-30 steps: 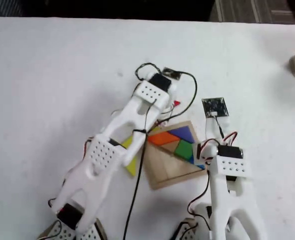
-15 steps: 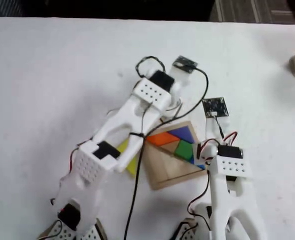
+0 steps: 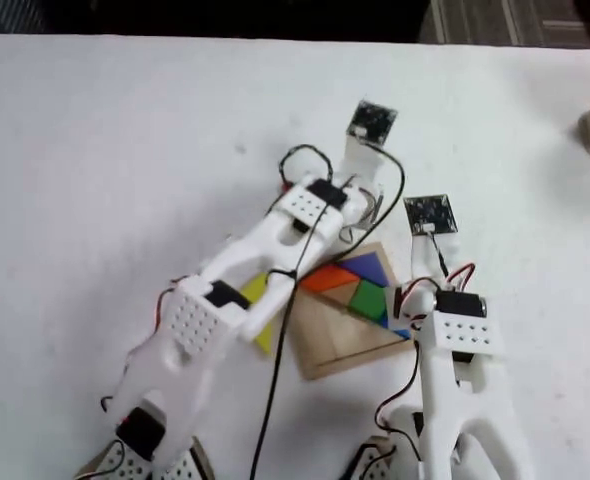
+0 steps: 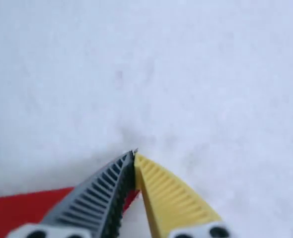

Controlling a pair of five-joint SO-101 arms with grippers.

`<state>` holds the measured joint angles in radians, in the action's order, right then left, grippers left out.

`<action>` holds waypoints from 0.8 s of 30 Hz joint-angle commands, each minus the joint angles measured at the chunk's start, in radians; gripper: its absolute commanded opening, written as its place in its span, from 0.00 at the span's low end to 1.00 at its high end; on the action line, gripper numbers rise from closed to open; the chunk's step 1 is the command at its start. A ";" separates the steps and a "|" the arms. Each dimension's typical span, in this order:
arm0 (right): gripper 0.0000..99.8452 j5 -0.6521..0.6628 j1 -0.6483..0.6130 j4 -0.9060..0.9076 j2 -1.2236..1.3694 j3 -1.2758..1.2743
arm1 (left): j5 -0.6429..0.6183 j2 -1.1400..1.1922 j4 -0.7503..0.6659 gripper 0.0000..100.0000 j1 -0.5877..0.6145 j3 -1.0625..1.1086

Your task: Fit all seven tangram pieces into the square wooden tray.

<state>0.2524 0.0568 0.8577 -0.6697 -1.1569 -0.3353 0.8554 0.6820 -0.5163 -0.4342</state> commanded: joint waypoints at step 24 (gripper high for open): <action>0.02 0.009 -0.008 -0.012 -0.033 0.006 | 0.020 0.263 1.109 0.02 0.143 -0.825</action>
<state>0.2524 0.0568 0.8577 -0.6697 -1.1569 -0.4089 1.1638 1.7591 -0.4012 -1.2183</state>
